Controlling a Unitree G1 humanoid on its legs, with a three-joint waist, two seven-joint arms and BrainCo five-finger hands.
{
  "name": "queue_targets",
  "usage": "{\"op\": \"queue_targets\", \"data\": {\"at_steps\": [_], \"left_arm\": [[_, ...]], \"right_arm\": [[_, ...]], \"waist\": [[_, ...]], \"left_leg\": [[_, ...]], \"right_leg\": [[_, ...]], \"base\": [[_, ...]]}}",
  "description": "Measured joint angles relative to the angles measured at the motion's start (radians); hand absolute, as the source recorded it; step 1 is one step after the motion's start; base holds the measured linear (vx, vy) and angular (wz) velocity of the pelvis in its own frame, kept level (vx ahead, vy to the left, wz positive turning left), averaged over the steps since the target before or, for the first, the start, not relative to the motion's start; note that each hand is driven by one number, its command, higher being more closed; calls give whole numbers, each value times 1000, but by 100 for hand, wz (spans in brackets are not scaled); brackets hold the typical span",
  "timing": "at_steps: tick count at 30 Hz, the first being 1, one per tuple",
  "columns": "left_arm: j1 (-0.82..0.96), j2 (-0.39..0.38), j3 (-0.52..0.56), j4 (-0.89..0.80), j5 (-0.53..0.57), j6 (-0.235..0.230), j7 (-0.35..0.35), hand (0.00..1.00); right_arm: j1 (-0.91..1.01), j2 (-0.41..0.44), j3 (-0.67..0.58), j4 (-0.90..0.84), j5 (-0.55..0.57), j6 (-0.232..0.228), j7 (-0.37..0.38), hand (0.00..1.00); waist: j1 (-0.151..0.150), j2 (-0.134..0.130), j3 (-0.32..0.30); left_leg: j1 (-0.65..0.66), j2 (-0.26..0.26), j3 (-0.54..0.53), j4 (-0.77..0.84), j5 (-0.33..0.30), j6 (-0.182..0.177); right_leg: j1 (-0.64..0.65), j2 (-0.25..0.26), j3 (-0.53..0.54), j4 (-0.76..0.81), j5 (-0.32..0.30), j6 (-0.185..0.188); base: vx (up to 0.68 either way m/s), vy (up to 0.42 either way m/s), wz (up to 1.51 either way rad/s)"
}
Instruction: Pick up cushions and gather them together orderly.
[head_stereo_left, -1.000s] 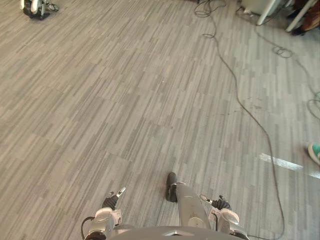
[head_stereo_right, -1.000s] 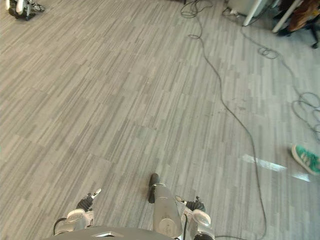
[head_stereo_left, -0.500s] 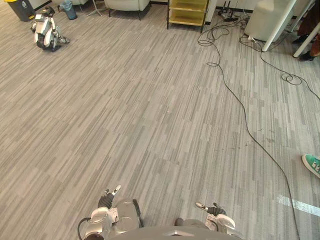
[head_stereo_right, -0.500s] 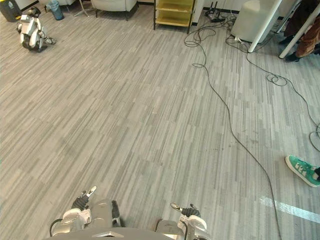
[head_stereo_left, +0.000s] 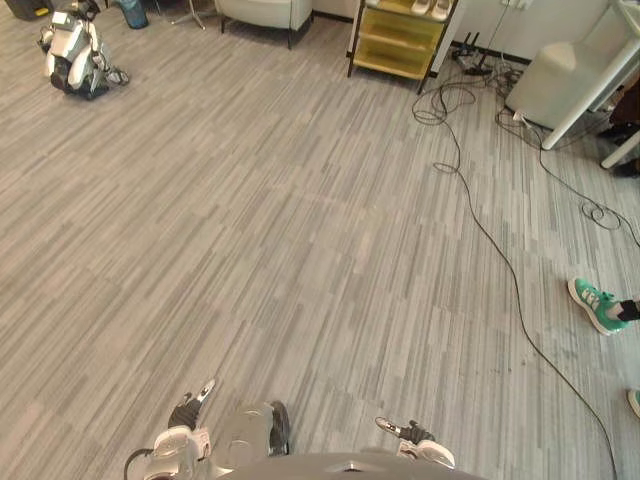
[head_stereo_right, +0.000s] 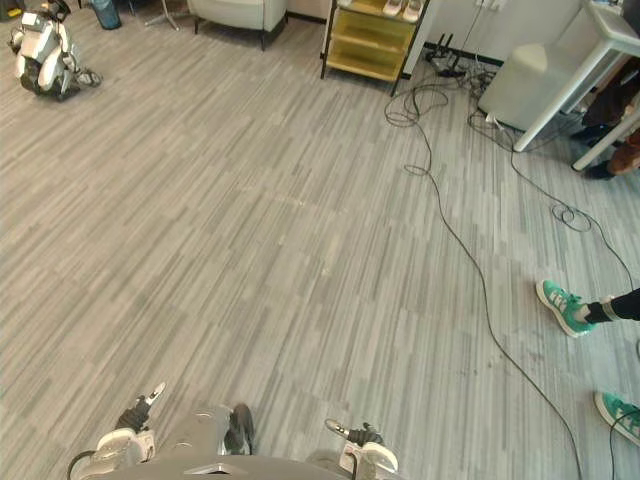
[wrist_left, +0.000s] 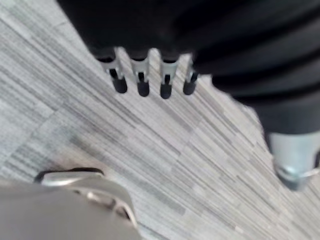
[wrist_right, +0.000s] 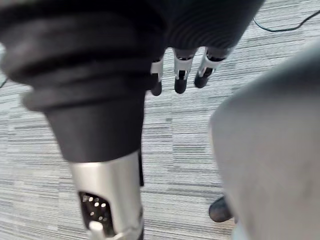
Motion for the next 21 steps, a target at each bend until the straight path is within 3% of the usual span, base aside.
{"op": "queue_targets", "data": {"at_steps": [1, 3, 5, 7, 9, 10, 12, 14, 15, 16, 17, 18, 19, 20, 21], "left_arm": [[14, -3, -11, 3, 0, 1, 0, 0], [5, 2, -38, 21, 2, 1, -1, 0], [-9, 0, -38, 24, 10, 1, -1, 0], [-14, -12, -41, 22, 16, 1, -1, 0], [-14, -19, -42, 16, 16, 0, -1, 0], [-13, -20, -40, 15, 16, -1, -1, 0], [-15, -43, -35, 28, 25, 0, -2, 0], [-22, -95, -31, 25, 36, -3, -2, 0], [-22, -107, -19, 25, 36, -3, -2, 0], [-26, -118, 0, 24, 36, -2, -4, 0], [-24, -125, 13, 14, 36, -2, -7, 0], [-23, -124, 13, 11, 36, -2, -8, 0], [-21, -120, 17, -2, 35, -2, -9, 0], [-20, -117, 25, -24, 35, -2, -9, 0], [-20, -114, 24, -30, 35, -4, -9, 0]], "right_arm": [[1, -7, 1, -18, 0, -2, 1, 0], [-2, -12, 0, -40, 0, -10, 7, 0], [-1, -15, -18, -53, -1, -19, 14, 0], [9, -16, -30, -73, -1, -18, 14, 0], [16, -14, -31, -71, -2, -9, 13, 0], [28, -13, -31, -71, -2, -10, 13, 0], [43, -20, -34, -72, -3, -5, 13, 0], [38, -46, -64, -73, -4, -9, 13, 0], [39, -50, -68, -73, -5, -9, 13, 0], [37, -50, -66, -75, -5, -7, 13, 0], [40, -52, -55, -82, -5, -2, 12, 0], [42, -56, -51, -83, -4, -1, 10, 0], [42, -59, -39, -83, -3, -2, 6, 0], [42, -59, -17, -80, -2, -1, 0, 0], [41, -57, -10, -79, -2, -1, -2, 0]], "waist": [[-12, 16, 3], [-29, 29, 6], [-33, 28, 12], [-52, 40, 21], [-69, 33, 31], [-68, 28, 32], [-81, 41, 31], [-76, 113, 40], [-76, 125, 36], [-84, 130, 38], [-85, 137, 41], [-84, 145, 44], [-79, 149, 46], [-62, 140, 51], [-55, 135, 49]], "left_leg": [[89, -10, -16, -70, -1, 0], [189, -10, -49, -139, 6, 6], [270, -9, -84, -192, -3, -3], [347, 15, -138, -258, -16, -27], [432, 33, -193, -315, -34, -57], [448, 32, -202, -318, -41, -70], [503, 69, -267, -289, -56, -108], [486, 131, -271, -174, -17, -156], [460, 145, -273, -100, 8, -161], [397, 157, -276, 63, 83, -175], [313, 180, -275, 280, 220, -207], [256, 204, -264, 418, 237, -225], [175, 261, -213, 614, 231, -217], [102, 316, -135, 726, 190, -181], [72, 331, -109, 745, 165, -167]], "right_leg": [[-58, 12, -83, 35, -70, -65], [-134, 42, -197, -34, -171, -87], [-226, 72, -267, -200, -230, -108], [-290, 124, -304, -530, -168, -125], [-306, 154, -281, -884, 3, -119], [-306, 154, -269, -929, 30, -114], [-318, 161, -235, -869, 202, -186], [-320, 206, -262, -746, 117, -218], [-308, 216, -272, -731, 89, -220], [-273, 232, -274, -730, 50, -226], [-208, 254, -268, -771, 25, -235], [-155, 276, -267, -803, 15, -242], [-55, 313, -255, -871, 5, -254], [45, 335, -224, -937, -5, -255], [82, 337, -212, -964, -8, -253]], "base": [[364, 135, 20], [412, 100, 45], [511, 2, 64], [658, -79, 88], [701, -180, 91], [563, -179, 66], [802, -286, 56], [801, -302, 11], [585, -215, -16], [700, -250, -15], [535, -173, -15], [748, -206, -27], [703, -164, -43], [671, -152, -47], [496, -97, -49]]}}
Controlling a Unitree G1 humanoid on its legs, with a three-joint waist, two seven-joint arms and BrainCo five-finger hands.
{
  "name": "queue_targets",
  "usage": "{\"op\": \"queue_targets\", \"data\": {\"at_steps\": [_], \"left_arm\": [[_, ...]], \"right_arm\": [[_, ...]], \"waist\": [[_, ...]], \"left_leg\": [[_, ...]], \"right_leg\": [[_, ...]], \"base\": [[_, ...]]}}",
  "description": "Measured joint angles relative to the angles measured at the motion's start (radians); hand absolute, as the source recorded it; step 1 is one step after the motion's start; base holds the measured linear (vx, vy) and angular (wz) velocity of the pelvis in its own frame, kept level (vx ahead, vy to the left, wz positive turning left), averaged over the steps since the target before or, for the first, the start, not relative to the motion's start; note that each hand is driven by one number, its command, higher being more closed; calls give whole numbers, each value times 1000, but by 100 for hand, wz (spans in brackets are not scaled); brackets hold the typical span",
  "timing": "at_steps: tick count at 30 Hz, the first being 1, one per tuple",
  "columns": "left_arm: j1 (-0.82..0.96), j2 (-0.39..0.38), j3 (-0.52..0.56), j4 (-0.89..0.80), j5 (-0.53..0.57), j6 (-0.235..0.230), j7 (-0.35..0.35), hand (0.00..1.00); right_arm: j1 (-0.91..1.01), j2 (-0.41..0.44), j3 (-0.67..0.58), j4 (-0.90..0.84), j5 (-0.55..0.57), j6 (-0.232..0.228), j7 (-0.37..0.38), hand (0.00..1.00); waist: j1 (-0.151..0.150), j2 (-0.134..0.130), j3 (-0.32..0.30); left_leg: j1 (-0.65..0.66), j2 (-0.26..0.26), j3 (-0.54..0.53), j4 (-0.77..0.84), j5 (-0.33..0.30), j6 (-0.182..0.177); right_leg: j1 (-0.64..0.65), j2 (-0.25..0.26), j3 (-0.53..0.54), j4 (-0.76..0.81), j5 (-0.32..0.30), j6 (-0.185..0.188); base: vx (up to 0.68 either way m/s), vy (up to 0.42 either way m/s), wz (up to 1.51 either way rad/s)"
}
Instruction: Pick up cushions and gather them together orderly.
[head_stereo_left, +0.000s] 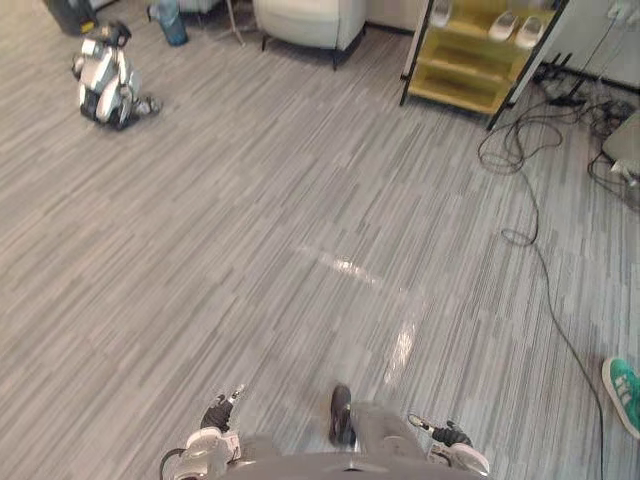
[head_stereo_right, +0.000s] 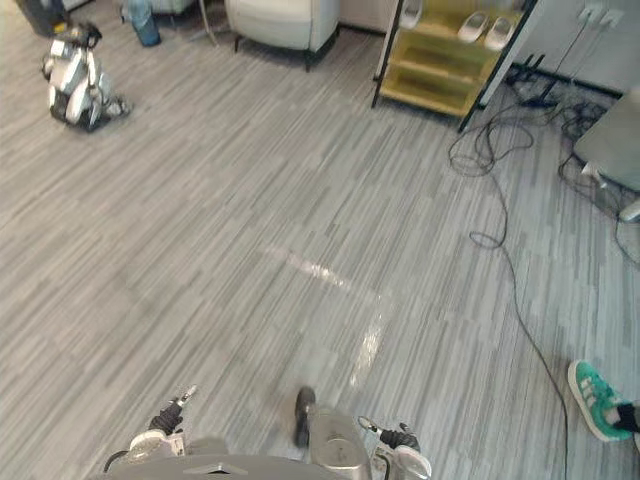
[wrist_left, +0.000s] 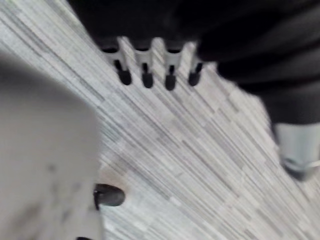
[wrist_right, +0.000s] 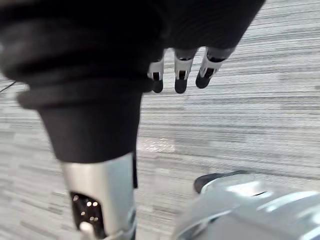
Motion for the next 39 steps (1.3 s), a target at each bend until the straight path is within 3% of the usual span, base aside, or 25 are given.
{"op": "queue_targets", "data": {"at_steps": [1, 3, 4, 6, 8, 9, 10, 12, 15, 18, 19, 20, 21, 22, 25, 28, 30, 31, 34, 37, 39], "left_arm": [[1, 1, -1, -14, 0, 0, 0, 0], [0, 1, -2, -29, -1, -5, 0, 0], [-4, 1, -4, -33, -2, -12, 0, 0], [-11, 4, -23, -35, -2, -21, 1, 0], [-11, 1, -41, -32, -2, -21, 4, 0], [-9, -10, -44, -30, -11, -21, 8, 0], [-9, -9, -44, -31, -12, -20, 7, 0], [-18, 27, -45, -33, -21, -24, 6, 0], [-19, 39, -31, -28, -27, -22, 6, 0], [-19, 39, -23, -14, -26, -18, 5, 0], [-19, 38, -21, -10, -26, -17, 6, 0], [-17, 38, -23, -2, -26, -16, 6, 0], [-16, 40, -26, 4, -26, -16, 6, 0], [-15, 47, -41, 19, -26, -16, 6, 0], [-12, 53, -62, 32, -26, -16, 6, 0], [-9, 53, -62, 36, -27, -17, 7, 0], [-7, 59, -66, 37, -28, -17, 6, 0], [-11, 67, -74, 47, -28, -17, 6, 0], [-9, 38, -96, 59, -27, -16, 6, 0], [-8, 31, -95, 65, -26, -16, 6, 0], [-9, 31, -96, 64, -26, -17, 5, 0]], "right_arm": [[-3, 0, 18, 1, 3, 0, -1, 0], [-20, 3, 21, 9, 10, 0, -1, 0], [-30, 13, 21, 14, 17, 3, -1, 0], [-29, 34, 18, 9, 17, 2, -1, 0], [-26, 33, 11, 5, 17, 1, -2, 0], [-17, 28, 15, 3, 19, 1, -3, 0], [-17, 30, 19, 3, 19, 1, -5, 0], [-17, 66, 29, 3, 17, 0, -4, 0], [-10, 85, 29, 5, 14, 2, -3, 0], [-8, 84, 30, 4, -1, 2, 1, 0], [-5, 83, 30, -2, -4, -1, 2, 0], [-1, 80, 29, -8, -10, 1, 12, 0], [-1, 74, 27, -16, -12, 1, 15, 0], [-1, 71, 28, -23, -15, -3, 16, 0], [-4, 69, 44, -30, -37, -13, 19, 0], [-10, 62, 60, -30, -41, -21, 19, 0], [-14, 61, 61, -28, -41, -21, 19, 0], [-17, 54, 57, -24, -37, -21, 20, 0], [-24, 10, 43, 11, -40, -18, 21, 0], [-20, 3, 16, 32, -39, -11, 19, 0], [-23, 1, 16, 46, -38, -13, 18, 0]], "waist": [[7, -15, 3], [17, -9, 5], [31, -9, 6], [35, -18, 10], [34, -12, 7], [42, -2, 3], [44, -2, 1], [48, -76, -6], [62, -110, -23], [72, -111, -37], [75, -106, -39], [85, -104, -39], [82, -103, -39], [64, -91, -33], [52, -88, -35], [48, -89, -37], [42, -95, -39], [30, -98, -43], [27, -48, -55], [27, -36, -57], [29, -24, -57]], "left_leg": [[-57, 9, 26, -3, -32, 7], [-149, 5, 41, -92, -104, 11], [-189, -15, 43, -228, -140, 8], [-211, -76, 21, -467, -139, 3], [-213, -140, -49, -739, -68, -8], [-188, -155, -99, -888, 111, -15], [-173, -164, -98, -900, 157, -1], [-163, -204, -58, -890, 107, 32], [-144, -213, 5, -799, 15, 70], [-108, -215, 57, -772, -45, 85], [-81, -211, 89, -778, -63, 90], [-36, -213, 125, -799, -75, 101], [-16, -214, 141, -810, -81, 108], [19, -214, 144, -810, -97, 116], [92, -208, 150, -860, -99, 108], [134, -188, 159, -909, -88, 72], [132, -187, 163, -910, -89, 44], [134, -187, 138, -904, -92, 27], [142, -149, 77, -965, -75, 1], [152, -119, 39, -977, -80, -18], [132, -71, 26, -895, -126, -55]], "right_leg": [[52, 0, 22, -36, -13, -2], [136, -5, 60, -91, -7, 17], [172, -22, 84, -113, -12, 29], [213, -63, 96, -130, -32, 61], [230, -97, 120, -131, -66, 99], [252, -108, 156, -118, -110, 141], [259, -112, 167, -117, -116, 145], [245, -163, 182, -90, -120, 137], [239, -200, 225, -19, -119, 138], [208, -221, 263, 64, -116, 138], [159, -225, 287, 172, -117, 140], [68, -234, 303, 365, -107, 164], [27, -242, 299, 457, -102, 186], [-28, -261, 245, 585, -120, 205], [-86, -304, 57, 632, -186, 171], [-138, -285, -48, 384, -181, 154], [-158, -269, -53, 216, -96, 148], [-143, -248, -48, 166, 13, 159], [-122, -187, -67, 104, 15, 138], [-76, -149, -91, 58, 8, 131], [-45, -115, -107, 39, -15, 123]], "base": [[465, -50, -48], [476, 6, -56], [468, 105, -61], [434, 160, -46], [395, 259, -41], [405, 308, -50], [409, 305, -51], [373, 210, -28], [361, 187, -40], [257, 136, -65], [251, 142, -80], [232, 129, -81], [194, 100, -60], [156, 53, -19], [135, 8, -4], [103, -103, -13], [145, -170, -12], [139, -161, -3], [144, -206, -7], [82, -139, 19], [45, -78, 12]]}}
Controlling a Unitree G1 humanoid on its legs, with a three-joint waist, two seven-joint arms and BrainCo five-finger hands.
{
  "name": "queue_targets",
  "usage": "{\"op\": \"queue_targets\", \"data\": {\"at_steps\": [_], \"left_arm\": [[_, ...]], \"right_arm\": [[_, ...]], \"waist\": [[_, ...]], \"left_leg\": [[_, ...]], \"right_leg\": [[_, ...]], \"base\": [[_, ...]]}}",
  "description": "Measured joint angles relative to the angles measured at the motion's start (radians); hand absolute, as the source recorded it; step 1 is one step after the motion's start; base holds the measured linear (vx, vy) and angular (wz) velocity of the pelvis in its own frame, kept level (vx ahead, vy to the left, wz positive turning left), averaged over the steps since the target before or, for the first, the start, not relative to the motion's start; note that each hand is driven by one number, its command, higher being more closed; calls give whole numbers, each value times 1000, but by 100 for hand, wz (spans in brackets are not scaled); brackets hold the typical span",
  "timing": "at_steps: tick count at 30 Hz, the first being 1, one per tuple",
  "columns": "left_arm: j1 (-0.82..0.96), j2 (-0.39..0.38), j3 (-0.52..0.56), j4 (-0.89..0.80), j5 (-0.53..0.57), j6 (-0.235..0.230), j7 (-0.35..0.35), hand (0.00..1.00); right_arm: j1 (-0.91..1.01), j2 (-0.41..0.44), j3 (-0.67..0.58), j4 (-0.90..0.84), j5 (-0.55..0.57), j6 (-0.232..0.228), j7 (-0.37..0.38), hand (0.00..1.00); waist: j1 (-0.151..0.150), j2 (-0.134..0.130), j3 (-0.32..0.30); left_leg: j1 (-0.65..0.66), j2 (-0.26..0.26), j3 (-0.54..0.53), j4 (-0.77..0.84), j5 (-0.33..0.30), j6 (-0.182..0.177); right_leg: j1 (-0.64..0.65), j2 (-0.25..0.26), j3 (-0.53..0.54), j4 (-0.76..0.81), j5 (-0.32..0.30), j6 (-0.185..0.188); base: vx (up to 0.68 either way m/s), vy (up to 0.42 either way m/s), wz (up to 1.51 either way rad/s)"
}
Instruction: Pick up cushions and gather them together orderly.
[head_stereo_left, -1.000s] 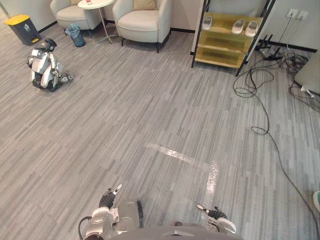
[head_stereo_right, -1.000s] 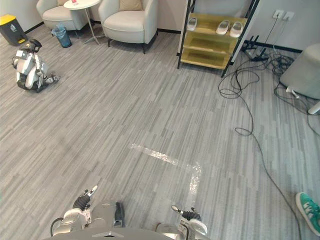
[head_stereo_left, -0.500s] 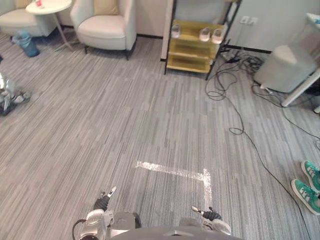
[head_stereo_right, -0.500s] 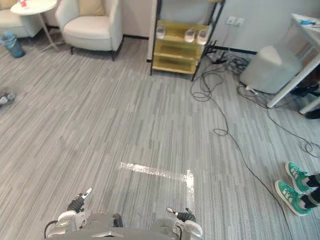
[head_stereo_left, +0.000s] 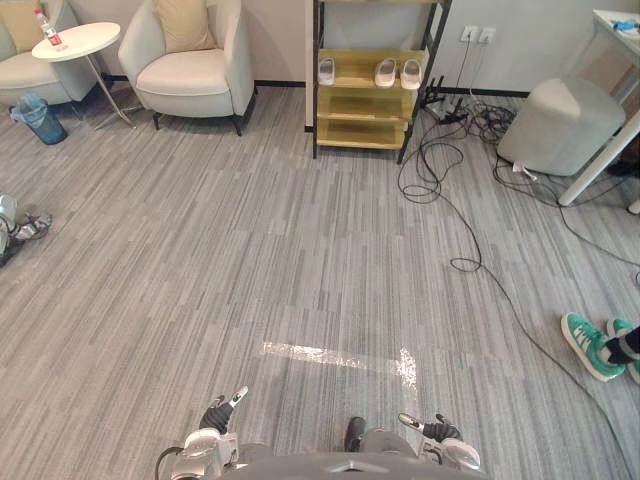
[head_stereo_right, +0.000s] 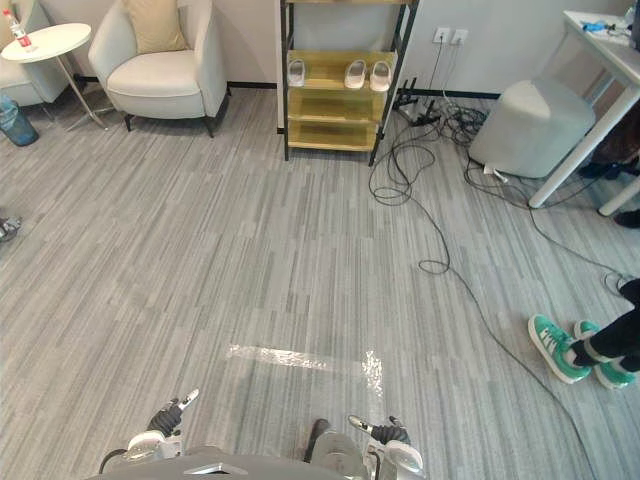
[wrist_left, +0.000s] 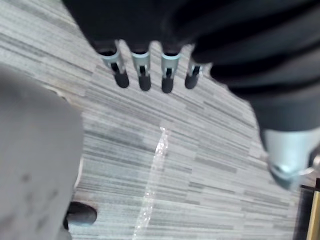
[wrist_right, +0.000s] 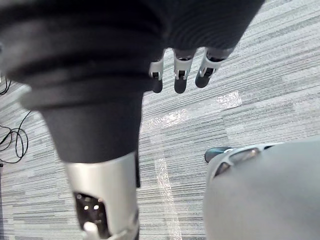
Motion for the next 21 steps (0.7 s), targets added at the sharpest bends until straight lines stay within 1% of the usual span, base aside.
{"op": "queue_targets", "data": {"at_steps": [1, 2, 3, 4, 6, 7, 8, 9, 10, 11, 12, 13, 14, 15, 16, 17, 18, 19, 21], "left_arm": [[0, 0, 0, -2, 0, 0, -1, 0], [-1, 3, 5, -20, 0, -1, -5, 0], [-1, 4, 5, -31, 0, -1, -6, 0], [-2, 0, 4, -40, 0, -1, -6, 0], [-2, -2, -3, -52, 0, 0, -5, 0], [0, 2, -3, -53, 1, -1, -5, 0], [0, -1, -3, -53, 6, -1, -5, 0], [0, -2, -3, -54, 7, 0, -5, 0], [0, -2, -2, -55, 7, 0, -5, 0], [0, -2, -3, -57, 7, -2, -5, 0], [0, -2, -3, -57, 7, -2, -5, 0], [5, -6, 0, -55, 2, -3, -5, 0], [6, 0, -2, -53, 5, -3, -6, 0], [6, 4, -1, -49, 7, -2, -5, 0], [6, 7, 2, -47, 7, -2, -5, 0], [6, 17, 2, -46, 8, -1, -6, 0], [6, 17, 2, -46, 8, 0, -6, 0], [6, 20, 2, -39, 8, 0, -5, 0], [6, 21, 1, -32, 8, 0, -5, 0]], "right_arm": [[0, 0, 0, 0, 0, 0, 0, 0], [0, 3, 5, -1, 2, 0, -3, 0], [2, 3, 5, -1, 8, 0, -3, 0], [4, 1, 5, -2, 16, 0, -4, 0], [13, -2, 4, -14, 26, 0, -6, 0], [18, -2, 5, -23, 32, 1, -7, 0], [23, -3, 4, -34, 35, 2, -8, 0], [22, -2, 4, -39, 35, 2, -8, 0], [20, 0, 3, -40, 35, 2, -8, 0], [20, 1, 3, -35, 35, 2, -11, 0], [21, -1, 2, -31, 35, 2, -13, 0], [24, -7, 1, -29, 34, 3, -16, 0], [23, 4, -1, -27, 34, 3, -18, 0], [24, 11, -2, -27, 34, 3, -18, 0], [28, 24, -6, -27, 34, 4, -18, 0], [31, 36, -9, -26, 34, 5, -18, 0], [32, 36, -9, -25, 34, 5, -18, 0], [34, 45, -14, -25, 32, 6, -17, 0], [34, 49, -31, -11, 23, 6, -16, 0]], "waist": [[1, 1, 1], [8, -3, 7], [9, -4, 11], [9, 0, 14], [10, 5, 21], [14, -5, 27], [10, -1, 26], [9, 1, 27], [11, -1, 28], [18, -8, 32], [21, -6, 30], [25, 10, 23], [26, -7, 11], [24, -18, 5], [21, -36, -4], [21, -48, -11], [21, -48, -11], [21, -64, -21], [22, -65, -23]], "left_leg": [[-14, 17, -1, 46, -18, -8], [-66, 33, -6, 181, -24, -14], [-104, 39, -12, 261, -19, -9], [-142, 47, -26, 351, -5, -2], [-184, 51, -26, 477, 53, 0], [-196, 43, -25, 515, 53, 12], [-197, 35, -26, 489, 14, 15], [-199, 27, -26, 465, -10, 18], [-210, 3, -32, 406, -47, 25], [-215, -55, -87, 265, -49, 23], [-208, -69, -107, 205, -31, 20], [-188, -78, -132, 117, 68, 51], [-166, -99, -104, 104, 55, 64], [-163, -108, -99, 102, 51, 70], [-155, -120, -83, 101, 45, 77], [-145, -141, -79, 89, 45, 81], [-145, -142, -79, 88, 45, 81], [-123, -161, -78, 61, 48, 87], [-97, -180, -79, 38, 51, 91]], "right_leg": [[4, 11, -1, -3, -6, -1], [4, 13, -1, 9, -17, -4], [8, 11, -1, 15, -22, -4], [19, 9, 1, 19, -28, -5], [55, -1, 18, 19, -35, -8], [72, -17, 31, 8, -36, -9], [77, -23, 38, 2, -37, -9], [80, -27, 43, -1, -37, -8], [82, -37, 55, -9, -37, -4], [93, -59, 71, -19, -35, 21], [95, -61, 79, -18, -35, 30], [93, -51, 96, -14, -42, 53], [106, -67, 122, -27, -35, 72], [113, -75, 125, -39, -31, 79], [121, -88, 131, -53, -22, 87], [128, -102, 133, -72, -18, 89], [129, -103, 132, -73, -18, 89], [141, -118, 132, -91, -16, 87], [168, -130, 132, -113, -15, 86]], "base": [[55, -28, 1], [50, -17, -4], [69, -32, -7], [98, -27, -6], [143, 15, -11], [146, 55, -13], [125, 64, -12], [90, 62, -13], [132, 176, -25], [108, 157, -30], [127, 240, -43], [112, 178, -48], [144, 213, -43], [248, 221, -29], [243, 209, -13], [211, 174, -10], [125, 106, -2], [110, 84, 4], [137, 91, 7]]}}
